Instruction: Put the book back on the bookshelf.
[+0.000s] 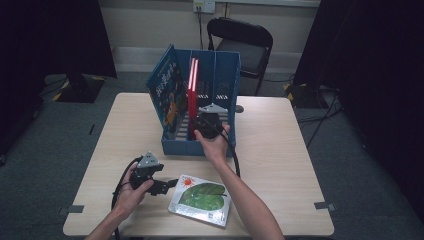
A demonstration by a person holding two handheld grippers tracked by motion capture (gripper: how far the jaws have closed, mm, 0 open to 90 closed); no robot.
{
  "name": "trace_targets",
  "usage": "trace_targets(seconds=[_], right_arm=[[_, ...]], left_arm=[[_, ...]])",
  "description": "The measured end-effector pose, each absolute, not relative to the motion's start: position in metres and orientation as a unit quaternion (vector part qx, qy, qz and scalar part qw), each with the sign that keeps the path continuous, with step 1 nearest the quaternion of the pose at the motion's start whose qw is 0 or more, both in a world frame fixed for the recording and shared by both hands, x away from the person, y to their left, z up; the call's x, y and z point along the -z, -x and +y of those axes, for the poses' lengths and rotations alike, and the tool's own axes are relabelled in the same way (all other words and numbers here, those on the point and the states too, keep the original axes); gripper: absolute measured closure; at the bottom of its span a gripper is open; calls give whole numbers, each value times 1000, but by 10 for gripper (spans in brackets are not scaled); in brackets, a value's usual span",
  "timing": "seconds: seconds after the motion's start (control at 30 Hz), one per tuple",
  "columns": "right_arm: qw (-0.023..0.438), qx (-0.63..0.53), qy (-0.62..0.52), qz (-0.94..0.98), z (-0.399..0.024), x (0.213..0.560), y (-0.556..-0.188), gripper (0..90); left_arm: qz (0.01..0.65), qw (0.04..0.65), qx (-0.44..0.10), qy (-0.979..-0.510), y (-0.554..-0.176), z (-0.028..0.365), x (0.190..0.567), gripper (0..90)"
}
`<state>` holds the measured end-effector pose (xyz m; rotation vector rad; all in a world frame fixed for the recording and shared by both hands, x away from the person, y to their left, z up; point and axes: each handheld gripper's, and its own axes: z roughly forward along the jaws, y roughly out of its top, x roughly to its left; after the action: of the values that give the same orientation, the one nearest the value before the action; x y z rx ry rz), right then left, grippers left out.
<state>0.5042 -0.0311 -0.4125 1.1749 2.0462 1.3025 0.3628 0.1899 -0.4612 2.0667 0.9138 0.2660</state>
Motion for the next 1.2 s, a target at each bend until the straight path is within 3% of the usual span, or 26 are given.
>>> trace_targets(seconds=[0.2,0.97,1.2], right_arm=[[223,-470,-418,745,-33,412,-501,771],[232,-466,-402,754,-34,412,-506,772],[233,-461,-398,758,-32,412,-503,661]], left_arm=[[366,417,-105,-825,-363,190,462,180],[367,417,-105,-825,-364,191,463,181],[367,416,-103,-826,-364,190,463,181]])
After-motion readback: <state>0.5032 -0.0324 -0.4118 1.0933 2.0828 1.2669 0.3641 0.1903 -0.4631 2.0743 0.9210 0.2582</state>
